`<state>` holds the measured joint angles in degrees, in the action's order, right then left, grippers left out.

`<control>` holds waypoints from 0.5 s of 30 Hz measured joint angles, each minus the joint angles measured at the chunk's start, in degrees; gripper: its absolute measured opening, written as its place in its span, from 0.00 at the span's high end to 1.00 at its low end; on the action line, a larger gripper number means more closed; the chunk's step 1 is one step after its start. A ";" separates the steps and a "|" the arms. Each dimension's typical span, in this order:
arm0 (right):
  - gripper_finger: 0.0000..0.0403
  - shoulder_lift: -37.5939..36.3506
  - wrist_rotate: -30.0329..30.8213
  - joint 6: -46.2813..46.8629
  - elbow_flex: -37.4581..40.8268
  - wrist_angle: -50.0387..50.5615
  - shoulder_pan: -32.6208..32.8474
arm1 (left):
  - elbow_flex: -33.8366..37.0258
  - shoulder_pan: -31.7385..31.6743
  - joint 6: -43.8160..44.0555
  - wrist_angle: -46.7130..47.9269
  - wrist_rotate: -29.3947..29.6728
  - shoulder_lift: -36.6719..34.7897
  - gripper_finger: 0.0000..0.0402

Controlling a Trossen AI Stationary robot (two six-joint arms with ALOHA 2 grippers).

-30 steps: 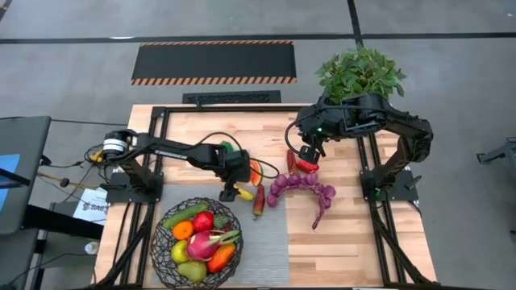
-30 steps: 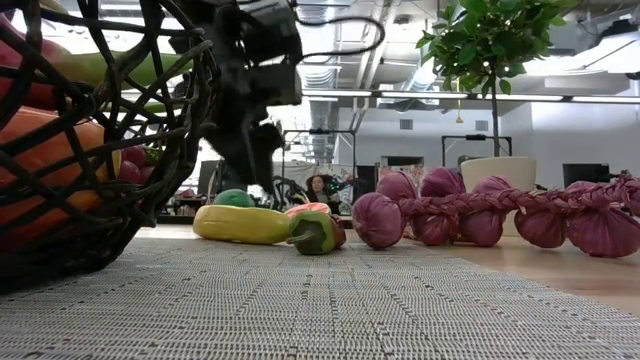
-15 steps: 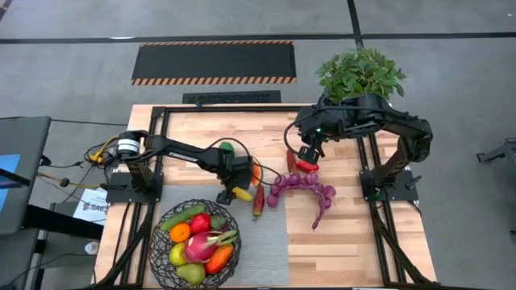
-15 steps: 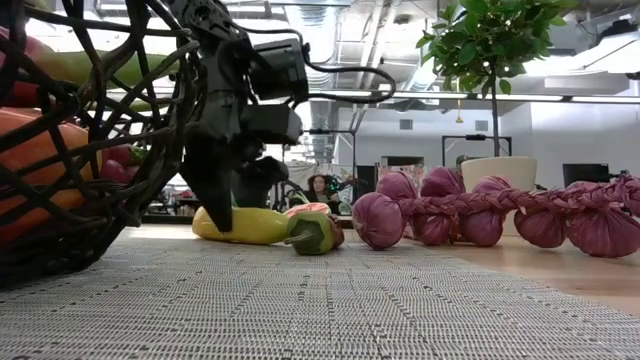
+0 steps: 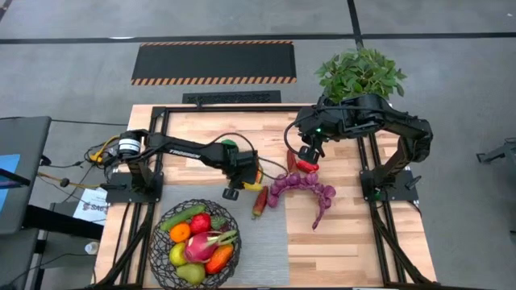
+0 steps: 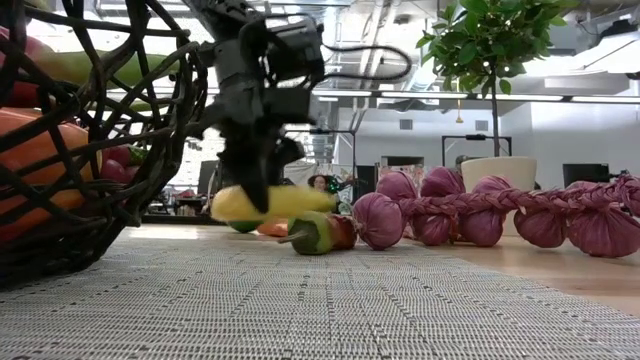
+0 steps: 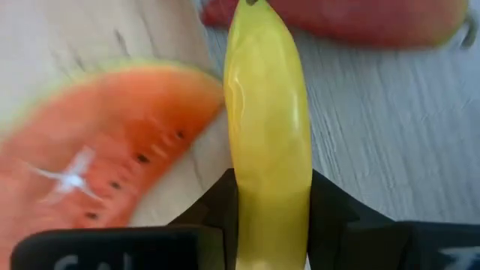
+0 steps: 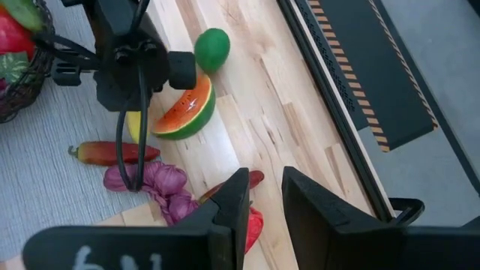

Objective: Build produce basket
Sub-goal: Put the banana into the black wire basket

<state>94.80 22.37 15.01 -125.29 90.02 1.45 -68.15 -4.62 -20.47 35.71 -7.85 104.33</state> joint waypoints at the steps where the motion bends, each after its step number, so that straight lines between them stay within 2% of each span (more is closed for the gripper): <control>1: 0.74 0.00 0.00 -0.01 0.00 0.00 0.01 | -1.17 -0.27 0.11 0.92 -0.17 0.00 0.81; 10: 0.74 -0.70 -0.01 -2.70 0.02 -0.02 0.02 | -12.69 -2.81 5.21 12.60 0.10 0.00 0.81; 15: 0.74 -2.92 0.00 -4.61 0.00 -0.01 0.02 | -21.93 -2.72 5.31 22.35 5.80 -0.02 0.81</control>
<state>91.88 22.37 10.40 -125.29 90.01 1.48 -90.08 -7.33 -15.16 58.06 -2.05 104.31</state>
